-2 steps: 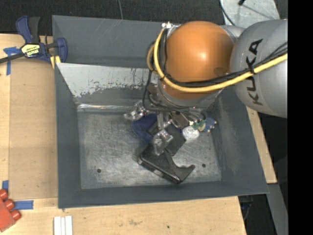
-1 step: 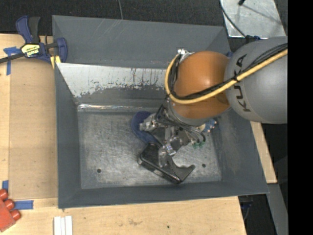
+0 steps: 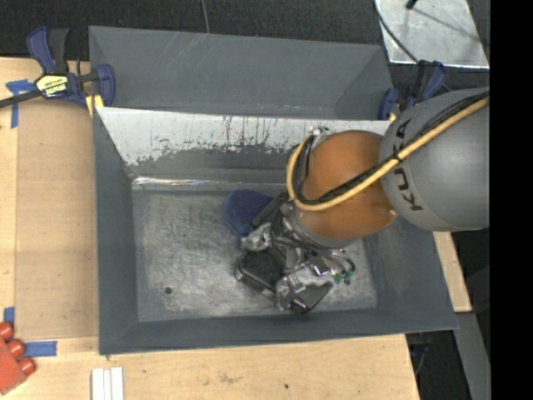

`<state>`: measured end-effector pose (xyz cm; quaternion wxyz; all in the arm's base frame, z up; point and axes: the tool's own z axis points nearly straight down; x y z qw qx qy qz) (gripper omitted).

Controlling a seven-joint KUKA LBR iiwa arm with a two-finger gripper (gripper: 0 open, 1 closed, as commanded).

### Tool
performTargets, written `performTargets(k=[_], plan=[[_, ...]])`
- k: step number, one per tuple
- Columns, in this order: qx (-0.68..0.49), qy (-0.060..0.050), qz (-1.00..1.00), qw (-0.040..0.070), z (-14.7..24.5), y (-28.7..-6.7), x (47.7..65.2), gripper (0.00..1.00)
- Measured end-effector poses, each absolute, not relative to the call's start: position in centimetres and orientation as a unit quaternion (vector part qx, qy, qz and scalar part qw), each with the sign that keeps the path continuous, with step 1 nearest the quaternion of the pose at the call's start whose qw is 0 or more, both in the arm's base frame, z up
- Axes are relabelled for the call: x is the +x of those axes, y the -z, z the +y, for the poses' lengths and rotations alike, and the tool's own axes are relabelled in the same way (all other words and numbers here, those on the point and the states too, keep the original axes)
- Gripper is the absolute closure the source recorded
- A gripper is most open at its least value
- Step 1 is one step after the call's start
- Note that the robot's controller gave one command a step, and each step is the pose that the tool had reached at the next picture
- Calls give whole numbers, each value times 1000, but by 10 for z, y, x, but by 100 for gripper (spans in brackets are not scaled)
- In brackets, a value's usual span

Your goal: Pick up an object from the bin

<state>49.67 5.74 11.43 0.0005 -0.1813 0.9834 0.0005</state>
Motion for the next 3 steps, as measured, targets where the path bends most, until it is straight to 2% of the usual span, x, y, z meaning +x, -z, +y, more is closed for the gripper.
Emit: performTargets(k=[1, 2, 3], plan=[[-59, -3, 998, -5, 57, -81, 516, 0], [-58, -3, 998, -5, 57, -81, 516, 100], [-202, 1, 979, 3, 6, -231, 562, 100]])
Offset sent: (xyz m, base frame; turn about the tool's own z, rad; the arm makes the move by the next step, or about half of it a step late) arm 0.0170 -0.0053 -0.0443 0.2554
